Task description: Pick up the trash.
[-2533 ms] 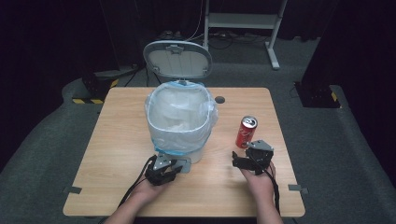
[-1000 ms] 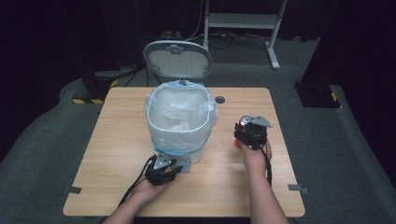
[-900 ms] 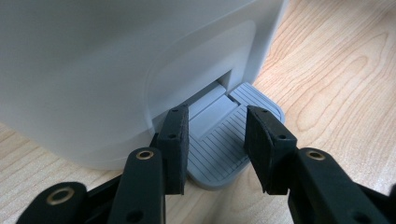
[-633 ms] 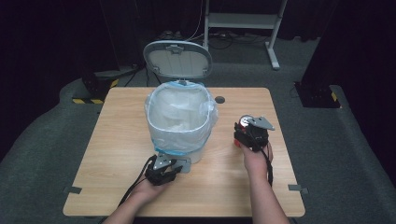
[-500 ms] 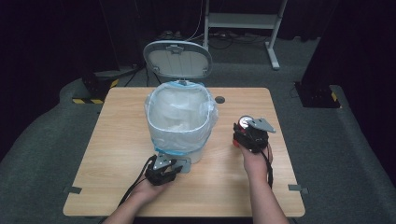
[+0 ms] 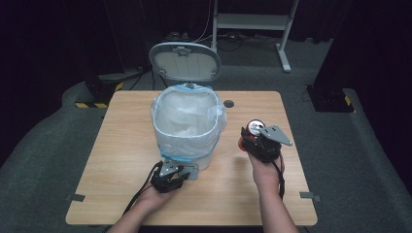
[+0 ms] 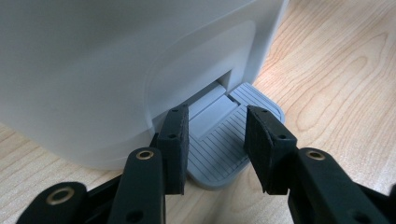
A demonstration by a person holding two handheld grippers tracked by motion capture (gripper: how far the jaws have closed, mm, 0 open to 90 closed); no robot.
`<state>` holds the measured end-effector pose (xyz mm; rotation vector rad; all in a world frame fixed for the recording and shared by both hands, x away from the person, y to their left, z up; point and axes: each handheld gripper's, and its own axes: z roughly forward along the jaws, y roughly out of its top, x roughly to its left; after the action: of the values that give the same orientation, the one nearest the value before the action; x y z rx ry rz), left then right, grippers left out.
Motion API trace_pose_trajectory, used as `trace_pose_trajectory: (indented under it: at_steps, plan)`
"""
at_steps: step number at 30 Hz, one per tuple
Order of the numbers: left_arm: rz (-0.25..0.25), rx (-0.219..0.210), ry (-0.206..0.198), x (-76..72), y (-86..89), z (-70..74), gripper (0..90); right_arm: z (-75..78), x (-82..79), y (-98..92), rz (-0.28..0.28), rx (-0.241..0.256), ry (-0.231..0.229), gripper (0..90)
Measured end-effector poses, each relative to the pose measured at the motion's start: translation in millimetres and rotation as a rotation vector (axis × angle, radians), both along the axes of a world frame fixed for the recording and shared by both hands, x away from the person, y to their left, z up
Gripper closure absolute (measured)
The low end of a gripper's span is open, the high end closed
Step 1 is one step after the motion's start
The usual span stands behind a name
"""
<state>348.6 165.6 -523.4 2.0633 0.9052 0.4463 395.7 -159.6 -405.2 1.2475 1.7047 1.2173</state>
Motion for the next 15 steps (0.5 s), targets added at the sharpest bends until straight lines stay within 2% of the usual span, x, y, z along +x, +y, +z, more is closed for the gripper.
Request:
trace_pose_trajectory:
  at_steps: [1,4,6,7,11,15]
  plan:
    - [0.000,0.000,0.000,0.0,0.0,0.0,59.8,5.4,-4.8,2.4,0.008,0.003,-0.021,33.3]
    - [0.000,0.000,0.000,0.0,0.0,0.0,59.8,10.0,-8.0,4.1,0.014,0.008,-0.032,33.3]
    - [0.000,0.000,0.000,0.0,0.0,0.0,59.8,18.5,-14.1,7.3,0.021,0.018,-0.061,33.4]
    - [0.000,0.000,0.000,0.0,0.0,0.0,59.8,18.5,-14.1,7.3,0.021,0.018,-0.061,33.4]
    - [0.000,0.000,0.000,0.0,0.0,0.0,59.8,31.6,-23.6,13.4,0.025,0.013,-0.115,33.4]
    - [0.000,0.000,0.000,0.0,0.0,0.0,59.8,41.1,-27.8,16.4,0.027,0.011,-0.141,33.4]
